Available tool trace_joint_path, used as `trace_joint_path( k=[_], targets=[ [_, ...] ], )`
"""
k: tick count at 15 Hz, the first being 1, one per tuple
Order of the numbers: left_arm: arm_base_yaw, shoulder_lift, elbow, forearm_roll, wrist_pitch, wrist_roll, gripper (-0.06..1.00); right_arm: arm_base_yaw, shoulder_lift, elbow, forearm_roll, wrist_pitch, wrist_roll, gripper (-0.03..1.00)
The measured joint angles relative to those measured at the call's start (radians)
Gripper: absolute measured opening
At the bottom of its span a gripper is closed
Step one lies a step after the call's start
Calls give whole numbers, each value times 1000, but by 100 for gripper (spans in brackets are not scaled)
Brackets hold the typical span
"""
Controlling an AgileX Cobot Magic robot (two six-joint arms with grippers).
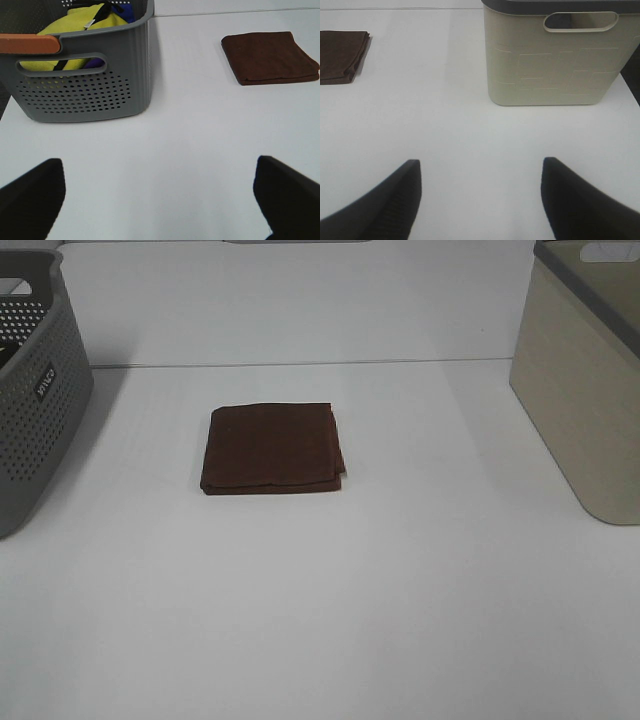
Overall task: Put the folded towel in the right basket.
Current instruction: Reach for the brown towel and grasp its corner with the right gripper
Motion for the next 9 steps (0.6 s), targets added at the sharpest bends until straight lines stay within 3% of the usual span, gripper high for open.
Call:
trace_joint_path(
  k=[9],
  targets=[
    [0, 0, 0, 0, 0, 0, 97, 0, 0, 0, 0, 0, 0, 65]
  ],
)
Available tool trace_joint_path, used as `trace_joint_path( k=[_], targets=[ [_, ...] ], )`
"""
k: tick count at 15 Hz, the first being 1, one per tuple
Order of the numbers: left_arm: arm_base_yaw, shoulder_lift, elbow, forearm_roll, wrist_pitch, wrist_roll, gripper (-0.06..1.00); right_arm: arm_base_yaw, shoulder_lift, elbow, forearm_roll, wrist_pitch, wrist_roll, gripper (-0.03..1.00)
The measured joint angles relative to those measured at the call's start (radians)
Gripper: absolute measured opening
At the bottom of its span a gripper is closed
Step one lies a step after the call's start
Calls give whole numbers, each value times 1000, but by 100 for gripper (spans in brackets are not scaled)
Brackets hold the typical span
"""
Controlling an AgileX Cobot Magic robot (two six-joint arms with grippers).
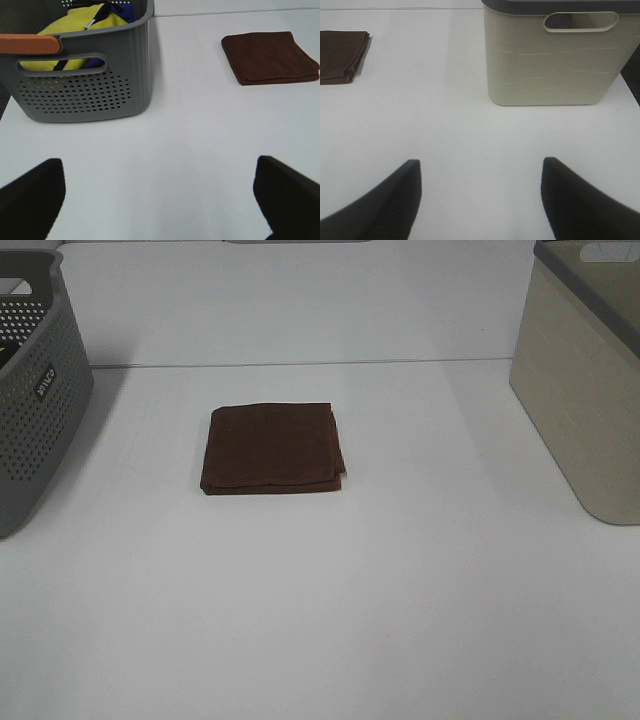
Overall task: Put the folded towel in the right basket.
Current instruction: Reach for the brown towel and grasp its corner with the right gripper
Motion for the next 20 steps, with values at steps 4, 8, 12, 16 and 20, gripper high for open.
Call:
trace_joint_path(
  k=[4, 8, 12, 16, 20],
  targets=[
    [0, 0, 0, 0, 0, 0, 97, 0, 72, -29, 2, -74, 0, 65],
    [0, 0, 0, 0, 0, 0, 97, 0, 382, -167, 35, -293, 0, 65],
    [0, 0, 0, 0, 0, 0, 97, 0, 777, -372, 113, -378, -70, 65],
    [0, 0, 0, 0, 0, 0, 97, 0, 1124, -591, 228, -370, -151, 65],
    [0, 0, 0, 0, 0, 0, 97, 6, 1514, -913, 372, -223, -229, 65]
  ],
)
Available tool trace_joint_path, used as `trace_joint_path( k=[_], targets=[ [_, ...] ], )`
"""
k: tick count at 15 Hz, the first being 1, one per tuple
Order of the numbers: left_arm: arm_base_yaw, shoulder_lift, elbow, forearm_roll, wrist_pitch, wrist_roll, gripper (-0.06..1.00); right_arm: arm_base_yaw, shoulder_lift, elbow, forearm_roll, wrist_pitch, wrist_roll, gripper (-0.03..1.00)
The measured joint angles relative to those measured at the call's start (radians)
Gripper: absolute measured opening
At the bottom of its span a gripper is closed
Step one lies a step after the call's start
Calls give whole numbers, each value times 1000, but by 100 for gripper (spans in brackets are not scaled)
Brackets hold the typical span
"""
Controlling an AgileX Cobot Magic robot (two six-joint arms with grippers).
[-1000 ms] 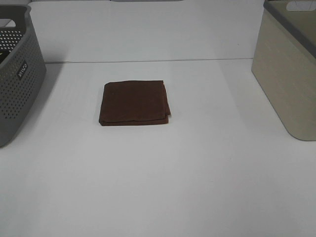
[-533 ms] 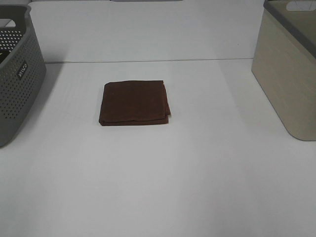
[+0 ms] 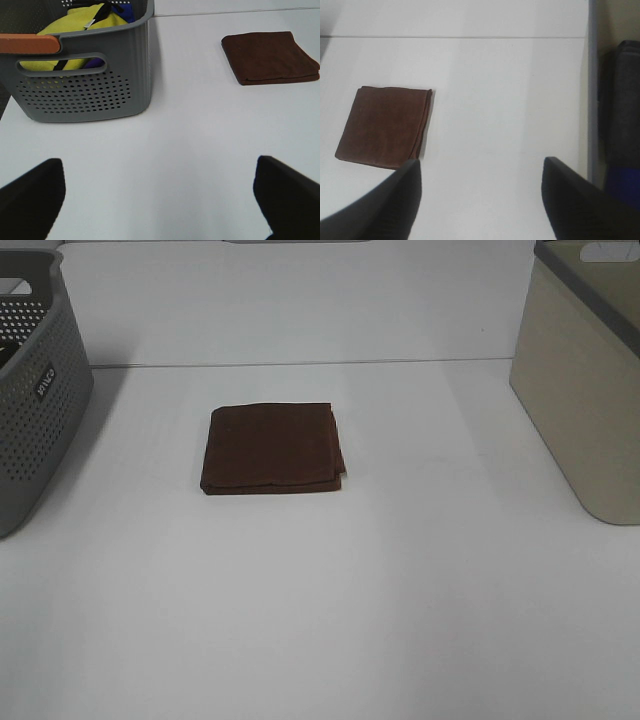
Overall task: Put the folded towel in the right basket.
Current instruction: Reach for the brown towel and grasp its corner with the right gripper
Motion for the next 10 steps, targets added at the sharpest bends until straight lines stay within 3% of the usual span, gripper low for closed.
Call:
trace_joint_path(
  k=[7, 10],
  targets=[
    [0, 0, 0, 0, 0, 0, 97, 224, 291, -166, -8, 61, 0, 65],
    [0, 0, 0, 0, 0, 0, 97, 249, 430, -219, 79, 63, 0, 65]
  ],
)
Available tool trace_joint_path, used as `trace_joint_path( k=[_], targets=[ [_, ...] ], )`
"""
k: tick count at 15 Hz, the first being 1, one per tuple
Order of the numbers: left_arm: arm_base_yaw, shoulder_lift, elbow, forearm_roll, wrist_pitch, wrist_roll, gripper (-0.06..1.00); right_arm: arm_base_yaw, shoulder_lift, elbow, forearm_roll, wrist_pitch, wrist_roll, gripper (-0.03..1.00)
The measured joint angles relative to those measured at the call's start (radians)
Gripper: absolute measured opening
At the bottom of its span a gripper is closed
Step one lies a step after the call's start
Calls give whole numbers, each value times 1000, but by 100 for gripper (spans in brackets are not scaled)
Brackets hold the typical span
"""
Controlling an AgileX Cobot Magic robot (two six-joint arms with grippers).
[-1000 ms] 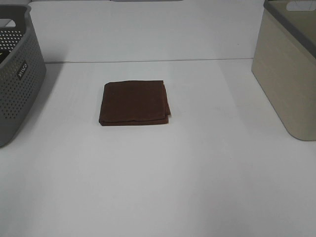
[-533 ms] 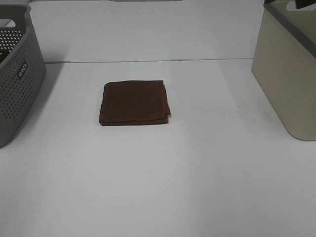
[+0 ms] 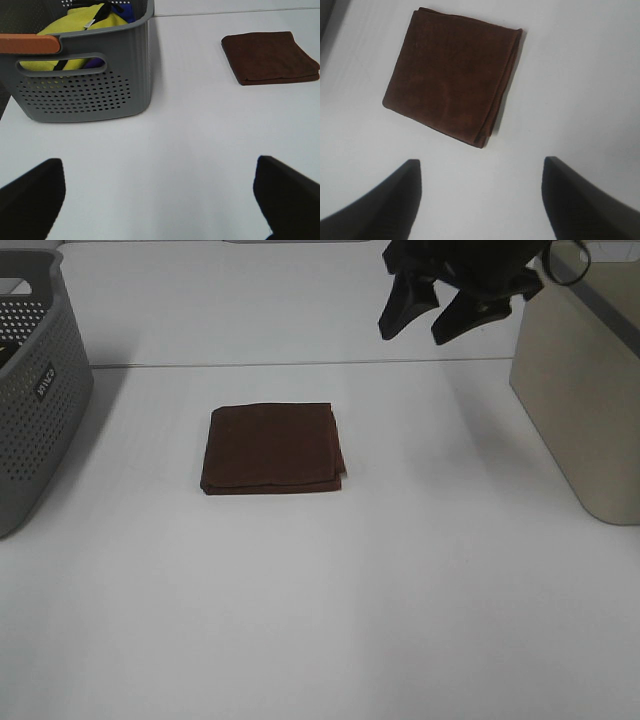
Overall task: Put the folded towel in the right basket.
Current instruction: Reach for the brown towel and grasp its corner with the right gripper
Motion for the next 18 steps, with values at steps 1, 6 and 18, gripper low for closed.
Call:
trace_joint_path(
  k=[1, 6, 18],
  targets=[
    [0, 0, 0, 0, 0, 0, 97, 0, 58, -29, 32, 16, 0, 65],
    [0, 0, 0, 0, 0, 0, 97, -11, 352, -277, 136, 197, 1, 65],
    [0, 0, 0, 0, 0, 0, 97, -45, 691, -504, 359, 192, -56, 65]
  ],
)
